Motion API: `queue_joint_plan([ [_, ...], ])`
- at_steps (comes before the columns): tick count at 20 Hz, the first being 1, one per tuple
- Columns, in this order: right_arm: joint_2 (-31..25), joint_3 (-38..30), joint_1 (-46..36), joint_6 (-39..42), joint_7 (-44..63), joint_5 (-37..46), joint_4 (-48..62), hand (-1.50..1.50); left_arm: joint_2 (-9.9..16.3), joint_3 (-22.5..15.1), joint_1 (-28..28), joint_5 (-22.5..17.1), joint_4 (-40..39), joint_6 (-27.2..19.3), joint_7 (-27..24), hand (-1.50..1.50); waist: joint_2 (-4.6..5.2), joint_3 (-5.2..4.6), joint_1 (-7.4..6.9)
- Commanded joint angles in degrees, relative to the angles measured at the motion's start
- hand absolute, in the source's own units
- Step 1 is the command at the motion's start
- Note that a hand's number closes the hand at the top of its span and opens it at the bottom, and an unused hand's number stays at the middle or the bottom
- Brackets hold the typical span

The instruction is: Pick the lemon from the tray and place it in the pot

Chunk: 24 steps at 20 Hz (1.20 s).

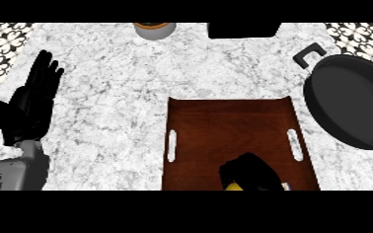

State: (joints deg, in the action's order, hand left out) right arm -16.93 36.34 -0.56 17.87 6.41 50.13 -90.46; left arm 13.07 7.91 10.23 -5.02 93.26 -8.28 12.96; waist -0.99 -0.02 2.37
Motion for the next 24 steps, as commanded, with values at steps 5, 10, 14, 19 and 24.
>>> queue_joint_plan([
  [5, -23.34, -0.46, 22.23, -12.05, -17.28, -1.22, -25.57, 1.5, 1.24, 2.12, -2.52, -1.19, 1.24, 0.73, -0.14, 0.0, -0.16, -0.04, 2.37],
  [10, -22.41, -14.27, 29.36, -20.53, -19.37, -13.17, -37.01, 1.5, 1.02, 1.93, -3.63, -1.11, 2.25, 0.96, -0.71, 0.0, 0.12, 0.02, 2.58],
  [14, -21.34, -23.04, 36.34, -26.01, -21.47, -20.12, -45.07, 1.5, -0.5, 1.45, -5.45, -0.39, 3.81, -0.41, -1.36, 0.0, -0.07, 0.05, 2.5],
  [19, -20.87, -40.66, 40.04, -25.61, -24.5, -38.23, -45.39, 1.5, -0.86, 0.76, -4.84, -1.27, 3.56, 0.75, -1.15, 0.0, 0.48, 0.09, 0.87],
  [24, -22.83, -57.06, 39.7, -18.88, -25.23, -52.95, -41.34, 1.5, -0.93, -0.36, 0.12, 0.36, -0.3, 0.36, -0.86, 0.0, 0.86, 0.0, -0.47],
])
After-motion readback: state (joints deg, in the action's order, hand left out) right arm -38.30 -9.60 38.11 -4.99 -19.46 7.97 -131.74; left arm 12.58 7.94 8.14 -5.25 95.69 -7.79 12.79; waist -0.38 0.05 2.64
